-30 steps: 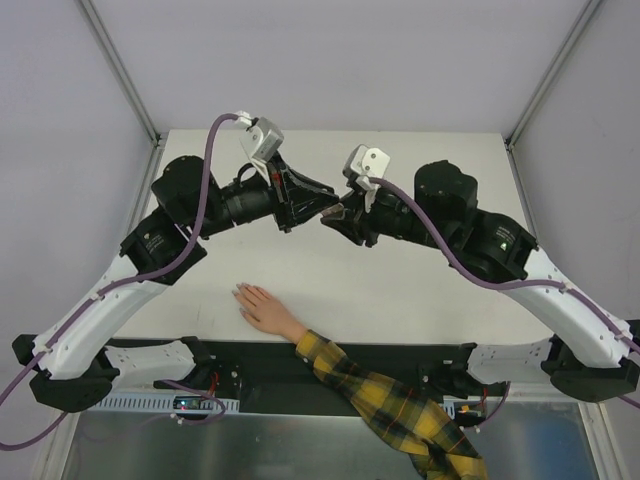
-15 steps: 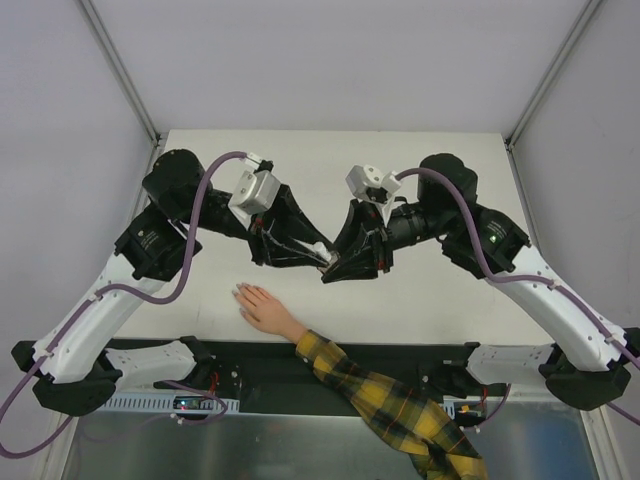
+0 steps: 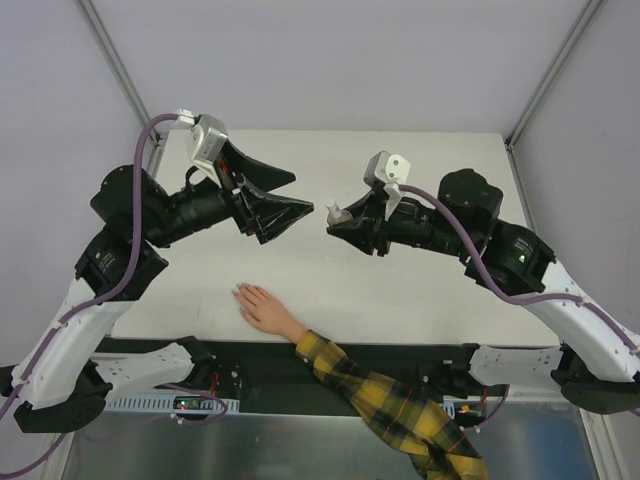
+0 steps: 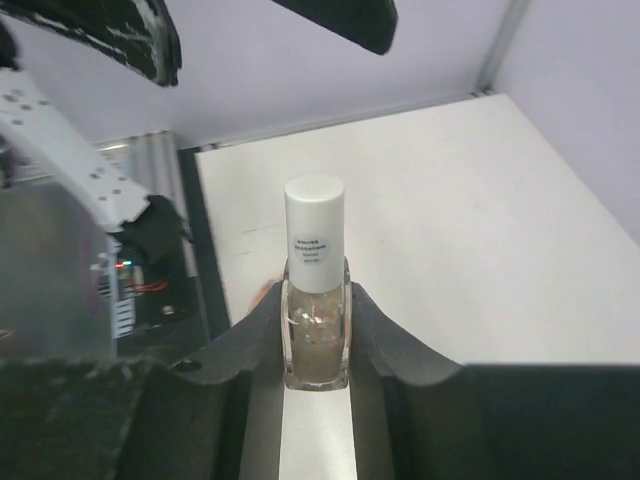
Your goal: Paint the nails
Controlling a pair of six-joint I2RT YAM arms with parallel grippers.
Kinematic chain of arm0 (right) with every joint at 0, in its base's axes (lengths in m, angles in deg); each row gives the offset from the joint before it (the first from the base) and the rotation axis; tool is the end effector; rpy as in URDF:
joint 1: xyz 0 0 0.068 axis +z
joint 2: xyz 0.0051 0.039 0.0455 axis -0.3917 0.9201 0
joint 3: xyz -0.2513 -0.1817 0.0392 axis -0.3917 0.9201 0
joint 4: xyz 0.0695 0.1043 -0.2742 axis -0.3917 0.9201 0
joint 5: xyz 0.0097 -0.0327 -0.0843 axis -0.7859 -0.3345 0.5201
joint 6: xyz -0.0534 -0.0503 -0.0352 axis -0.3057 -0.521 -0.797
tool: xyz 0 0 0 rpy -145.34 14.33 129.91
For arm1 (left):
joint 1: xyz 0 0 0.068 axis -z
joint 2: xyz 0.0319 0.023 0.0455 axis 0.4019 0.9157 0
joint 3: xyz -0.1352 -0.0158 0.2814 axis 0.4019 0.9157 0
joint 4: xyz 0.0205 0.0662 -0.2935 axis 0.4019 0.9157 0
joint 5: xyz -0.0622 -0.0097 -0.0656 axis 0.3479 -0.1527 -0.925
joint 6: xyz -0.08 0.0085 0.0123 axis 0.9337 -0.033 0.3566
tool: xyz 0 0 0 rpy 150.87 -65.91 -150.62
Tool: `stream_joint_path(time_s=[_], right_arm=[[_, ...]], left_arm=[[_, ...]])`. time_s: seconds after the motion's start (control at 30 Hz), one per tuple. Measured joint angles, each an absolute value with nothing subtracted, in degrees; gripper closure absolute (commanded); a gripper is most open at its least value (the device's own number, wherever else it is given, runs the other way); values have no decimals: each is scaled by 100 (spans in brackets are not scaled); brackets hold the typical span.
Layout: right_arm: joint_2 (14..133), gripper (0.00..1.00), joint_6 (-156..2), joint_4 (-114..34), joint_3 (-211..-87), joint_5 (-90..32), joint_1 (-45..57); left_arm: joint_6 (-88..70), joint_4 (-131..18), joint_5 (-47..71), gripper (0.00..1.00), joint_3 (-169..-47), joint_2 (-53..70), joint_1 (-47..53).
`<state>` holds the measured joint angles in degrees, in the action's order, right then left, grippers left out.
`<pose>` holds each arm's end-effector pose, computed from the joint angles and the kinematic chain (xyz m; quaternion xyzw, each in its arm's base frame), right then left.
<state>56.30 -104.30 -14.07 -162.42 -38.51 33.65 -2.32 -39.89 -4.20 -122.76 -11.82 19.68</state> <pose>0.1253 0.2293 0.5608 -0.5241 0.4846 0.3169 0.6245 0.1212 -0.1546 0.6053 0.2933 0.5314 -0.5089 0.6104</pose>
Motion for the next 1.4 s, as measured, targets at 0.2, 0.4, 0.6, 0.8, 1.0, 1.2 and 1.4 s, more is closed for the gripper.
stream_joint_path(time_s=[0.2, 0.4, 0.6, 0.8, 1.0, 1.2, 1.4], right_arm=[[5809, 100, -10666, -1437, -16264, -2124, 3787], [5967, 100, -10741, -1448, -16336, -1418, 3938], [6008, 100, -10784, -1446, -16358, -1191, 3979], [6078, 100, -10793, -1444, -16378, -1141, 4005], [6082, 100, -10793, -1444, -16384, -1143, 4025], [6067, 100, -10826, -1404, -16393, -1337, 4001], [5741, 100, -10651, -1004, -16371, -4321, 3245]], left_arm=[[176, -3987, 149, 34, -12352, -824, 1968], [294, -3897, 306, 43, -12381, -343, 1974], [305, -3910, 319, 66, -12390, -295, 2016], [305, -3952, 201, 67, -12438, -227, 2055], [362, -3973, 37, 80, -12440, -140, 2055], [318, -4028, -352, 100, -12440, -135, 2044], [-368, -4170, -2734, 100, -12477, -103, 1845]])
